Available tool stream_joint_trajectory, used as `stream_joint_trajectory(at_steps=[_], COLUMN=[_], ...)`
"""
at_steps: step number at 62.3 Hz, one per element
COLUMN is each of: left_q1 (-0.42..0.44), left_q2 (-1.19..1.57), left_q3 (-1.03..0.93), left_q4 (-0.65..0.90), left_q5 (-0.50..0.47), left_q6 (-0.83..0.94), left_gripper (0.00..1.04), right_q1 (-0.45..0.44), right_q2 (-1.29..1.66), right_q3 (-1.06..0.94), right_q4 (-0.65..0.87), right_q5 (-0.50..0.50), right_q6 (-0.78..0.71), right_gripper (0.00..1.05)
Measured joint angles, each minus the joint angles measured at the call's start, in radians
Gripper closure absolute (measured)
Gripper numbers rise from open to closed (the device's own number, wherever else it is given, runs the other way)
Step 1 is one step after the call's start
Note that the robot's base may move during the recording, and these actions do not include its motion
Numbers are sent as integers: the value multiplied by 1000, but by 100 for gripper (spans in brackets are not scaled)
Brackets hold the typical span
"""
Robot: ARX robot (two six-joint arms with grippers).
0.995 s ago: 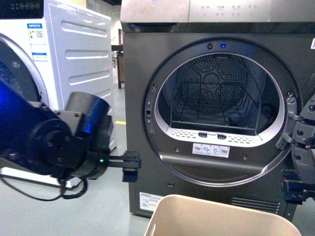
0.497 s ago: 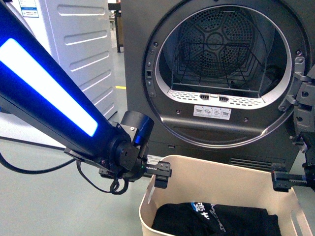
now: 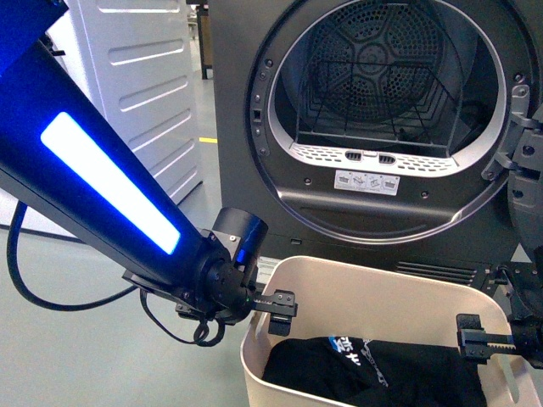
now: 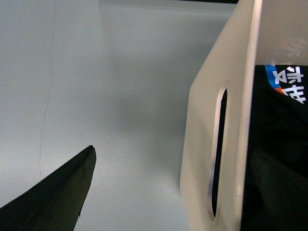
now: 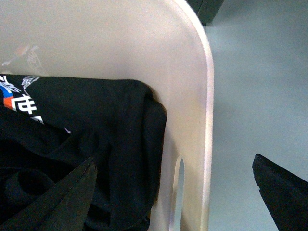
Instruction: Move hamper under clothes hanger
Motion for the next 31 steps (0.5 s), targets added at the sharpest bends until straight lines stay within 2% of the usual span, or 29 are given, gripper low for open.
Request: stream_joint_trajectory(at_steps=[15,21,31], left_q1=[-9,-14,-17], left_q2=[31,34,34], left_q3=[29,44,61], left_q4=[5,5,10], left_q5=[6,0,-12], left_q6=[-5,0,3], left_gripper=[7,19,42], right_q1=[0,0,2], right_q2=[43,53,60], right_q3=[15,24,28], right_q4=[0,2,6], right_q5=[12,21,36], right_q6=[9,19,24], right_gripper=[8,10,33])
